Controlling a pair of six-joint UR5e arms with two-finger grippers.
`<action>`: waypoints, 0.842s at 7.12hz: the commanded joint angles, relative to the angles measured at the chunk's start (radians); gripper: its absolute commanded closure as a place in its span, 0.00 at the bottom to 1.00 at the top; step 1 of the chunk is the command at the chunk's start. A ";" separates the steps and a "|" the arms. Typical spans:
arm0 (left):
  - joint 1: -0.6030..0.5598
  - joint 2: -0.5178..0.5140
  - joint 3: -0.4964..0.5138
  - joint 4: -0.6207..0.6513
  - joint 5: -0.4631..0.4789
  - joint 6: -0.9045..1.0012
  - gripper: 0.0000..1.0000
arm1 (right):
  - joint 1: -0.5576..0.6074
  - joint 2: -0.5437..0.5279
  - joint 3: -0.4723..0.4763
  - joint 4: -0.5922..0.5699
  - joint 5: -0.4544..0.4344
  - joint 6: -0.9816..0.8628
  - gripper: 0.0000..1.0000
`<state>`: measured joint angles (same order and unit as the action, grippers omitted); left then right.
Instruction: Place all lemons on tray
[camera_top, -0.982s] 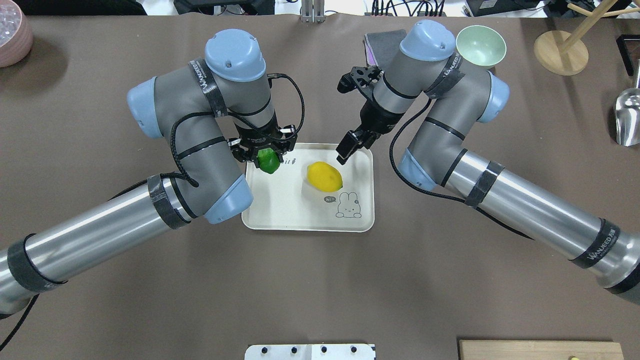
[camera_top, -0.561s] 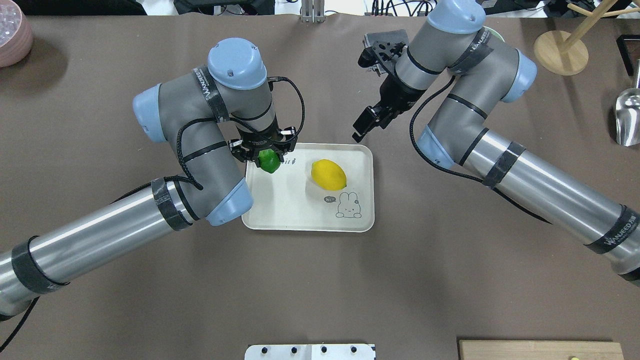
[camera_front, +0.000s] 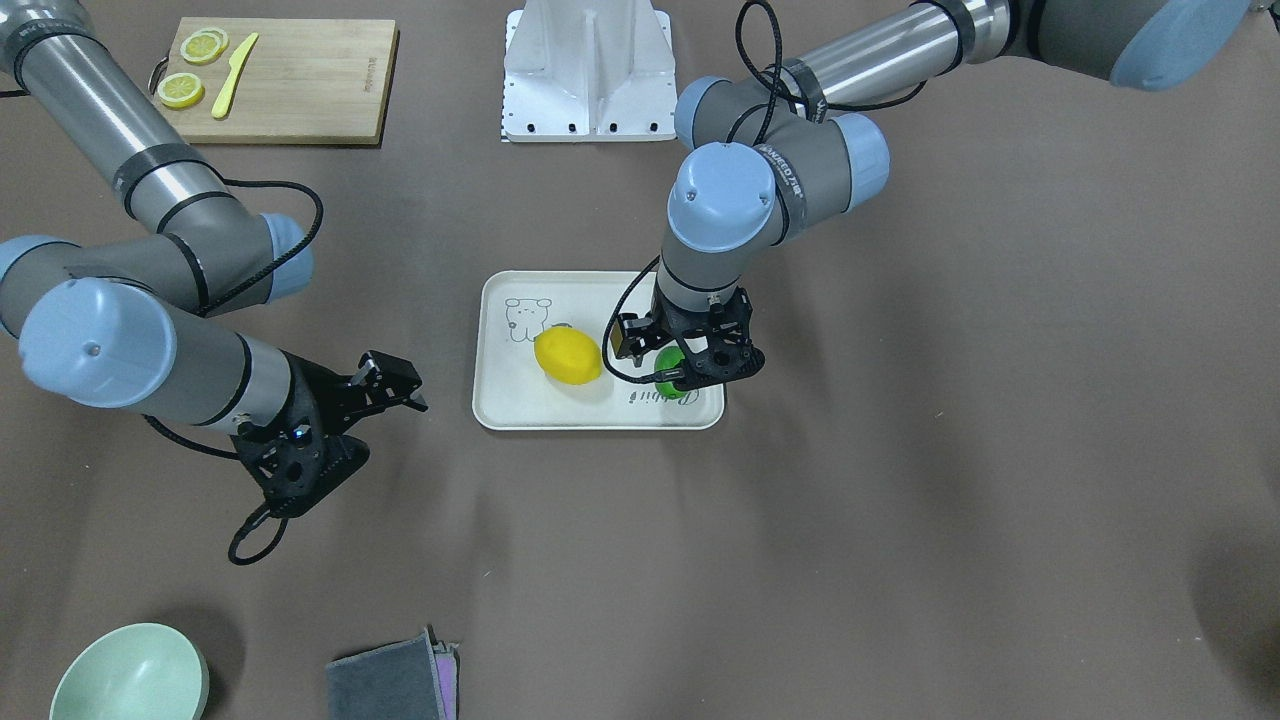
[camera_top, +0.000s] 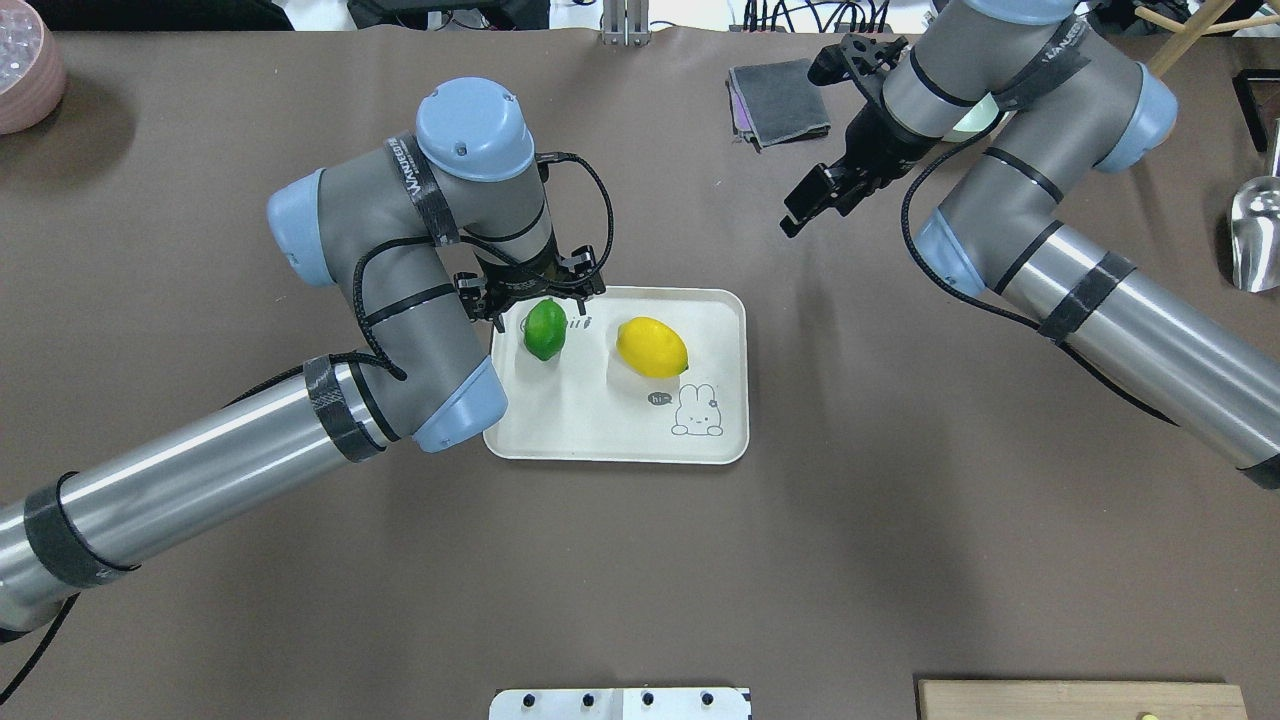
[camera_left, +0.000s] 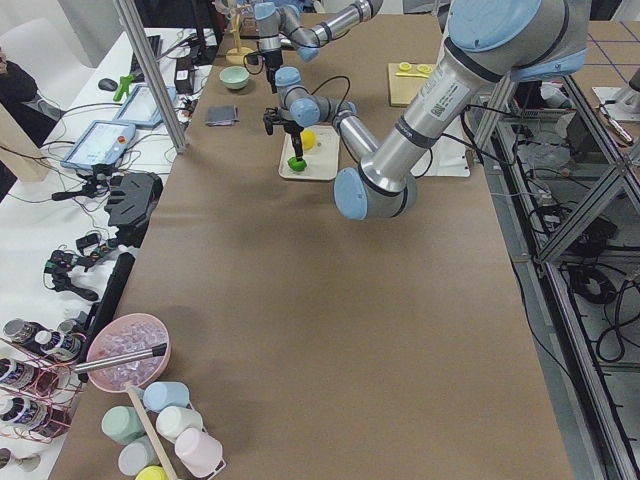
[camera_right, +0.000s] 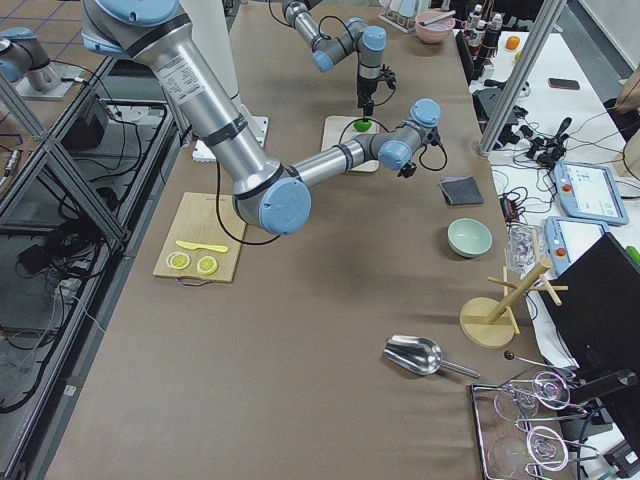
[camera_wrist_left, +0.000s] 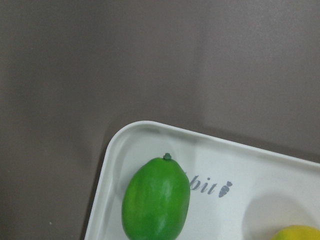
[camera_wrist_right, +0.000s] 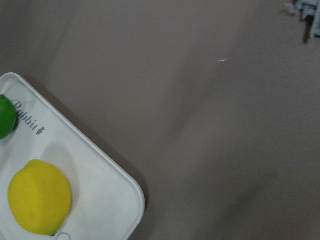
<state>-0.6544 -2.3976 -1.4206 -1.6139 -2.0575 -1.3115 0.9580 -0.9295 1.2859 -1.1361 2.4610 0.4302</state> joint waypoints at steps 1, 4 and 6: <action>-0.028 0.038 -0.050 0.012 -0.007 0.012 0.02 | 0.083 -0.069 0.019 -0.004 -0.005 -0.007 0.01; -0.285 0.251 -0.135 0.035 -0.163 0.353 0.02 | 0.165 -0.216 0.085 -0.016 -0.004 -0.002 0.01; -0.401 0.355 -0.132 0.043 -0.185 0.533 0.02 | 0.191 -0.320 0.139 -0.028 -0.007 0.005 0.01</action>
<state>-0.9821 -2.1099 -1.5516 -1.5775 -2.2218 -0.8992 1.1298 -1.1834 1.3937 -1.1546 2.4565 0.4320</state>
